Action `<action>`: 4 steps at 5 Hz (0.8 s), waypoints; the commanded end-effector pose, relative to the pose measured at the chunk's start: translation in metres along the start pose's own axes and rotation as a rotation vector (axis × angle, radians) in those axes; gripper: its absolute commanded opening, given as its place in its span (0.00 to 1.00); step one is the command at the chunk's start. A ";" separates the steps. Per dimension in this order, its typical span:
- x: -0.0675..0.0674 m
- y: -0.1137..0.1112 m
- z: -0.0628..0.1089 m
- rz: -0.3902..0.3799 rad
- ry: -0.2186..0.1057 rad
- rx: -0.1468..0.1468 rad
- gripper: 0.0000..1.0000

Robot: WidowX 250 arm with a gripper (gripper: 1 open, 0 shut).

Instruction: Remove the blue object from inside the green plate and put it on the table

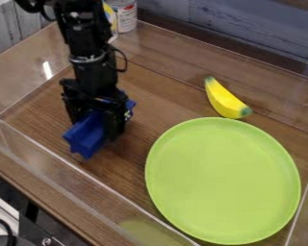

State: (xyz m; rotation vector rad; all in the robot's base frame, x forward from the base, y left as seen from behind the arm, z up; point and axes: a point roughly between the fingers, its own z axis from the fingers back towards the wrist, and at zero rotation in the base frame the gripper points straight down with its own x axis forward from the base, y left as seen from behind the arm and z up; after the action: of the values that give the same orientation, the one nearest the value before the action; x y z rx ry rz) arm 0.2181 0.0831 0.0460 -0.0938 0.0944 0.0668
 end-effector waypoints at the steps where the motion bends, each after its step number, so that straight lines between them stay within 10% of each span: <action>1: 0.007 0.006 0.036 -0.002 -0.094 0.012 1.00; 2: 0.005 0.013 0.025 0.001 -0.092 0.017 0.00; 3: 0.003 0.018 0.016 0.001 -0.085 0.016 0.00; 4: 0.000 0.023 0.015 0.003 -0.083 0.013 1.00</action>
State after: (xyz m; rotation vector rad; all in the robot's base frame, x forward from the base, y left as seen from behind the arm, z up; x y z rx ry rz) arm 0.2150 0.1037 0.0525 -0.0913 0.0391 0.0728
